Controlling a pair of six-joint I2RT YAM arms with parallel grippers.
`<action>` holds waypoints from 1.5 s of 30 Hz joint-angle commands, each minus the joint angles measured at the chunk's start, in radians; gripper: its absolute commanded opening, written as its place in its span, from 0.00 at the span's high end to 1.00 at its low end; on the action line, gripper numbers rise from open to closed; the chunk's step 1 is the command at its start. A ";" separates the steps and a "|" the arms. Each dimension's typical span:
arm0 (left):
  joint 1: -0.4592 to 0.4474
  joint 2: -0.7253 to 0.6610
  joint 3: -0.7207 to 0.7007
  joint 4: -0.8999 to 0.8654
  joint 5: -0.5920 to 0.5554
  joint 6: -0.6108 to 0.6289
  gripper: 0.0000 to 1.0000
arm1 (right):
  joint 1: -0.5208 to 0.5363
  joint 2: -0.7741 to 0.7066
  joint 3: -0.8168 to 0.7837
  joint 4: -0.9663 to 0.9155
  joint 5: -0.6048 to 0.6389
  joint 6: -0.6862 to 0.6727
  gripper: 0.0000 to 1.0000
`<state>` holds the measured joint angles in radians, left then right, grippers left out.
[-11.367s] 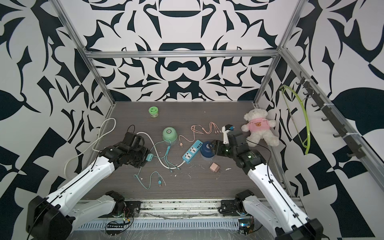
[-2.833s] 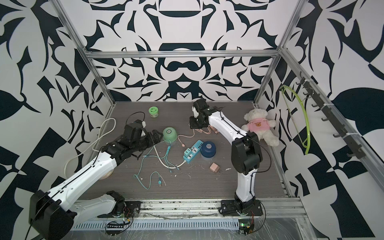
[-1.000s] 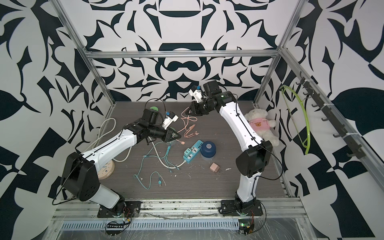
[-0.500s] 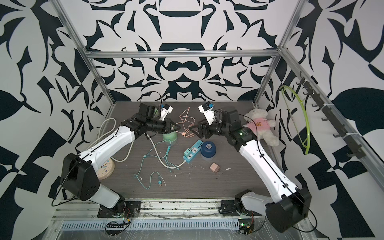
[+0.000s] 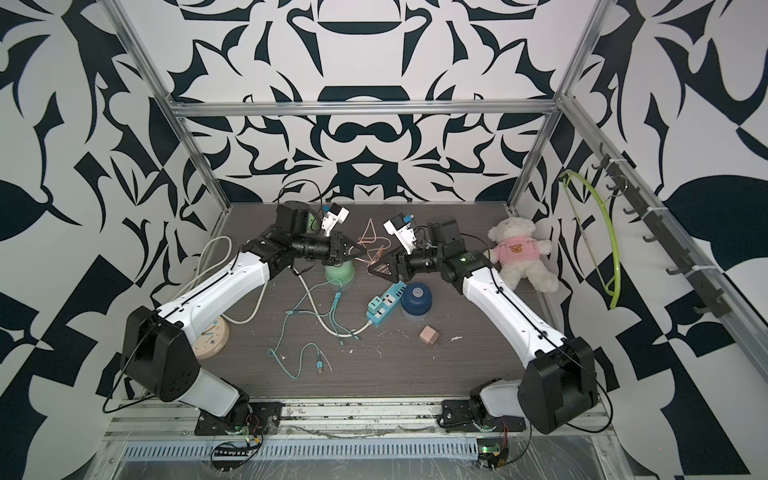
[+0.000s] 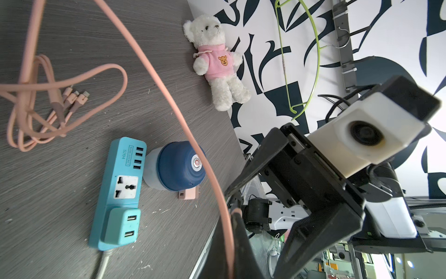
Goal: Charge the cordless meat grinders
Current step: Pick up the charging cable from the center of the board.
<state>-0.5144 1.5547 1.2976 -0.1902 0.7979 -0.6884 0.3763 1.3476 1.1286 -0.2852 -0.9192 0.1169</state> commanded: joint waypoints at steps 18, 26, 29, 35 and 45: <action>0.015 -0.036 0.010 0.082 0.081 -0.044 1.00 | -0.025 0.033 0.030 0.067 -0.141 0.095 0.95; 0.011 -0.088 -0.064 0.266 0.137 -0.126 0.59 | -0.025 0.034 0.024 0.176 -0.193 0.173 1.00; 0.011 -0.103 -0.084 0.289 0.147 -0.125 0.55 | -0.025 0.040 0.027 0.226 -0.209 0.213 1.00; 0.007 -0.095 -0.085 0.273 0.147 -0.120 0.58 | -0.022 0.052 0.030 0.298 -0.227 0.276 1.00; 0.005 -0.078 -0.066 0.270 0.161 -0.119 0.80 | -0.007 0.076 0.034 0.367 -0.222 0.329 1.00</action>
<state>-0.5034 1.4746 1.2221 0.0624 0.9237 -0.8143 0.3618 1.4216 1.1324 0.0208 -1.1404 0.4206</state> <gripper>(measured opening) 0.212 0.048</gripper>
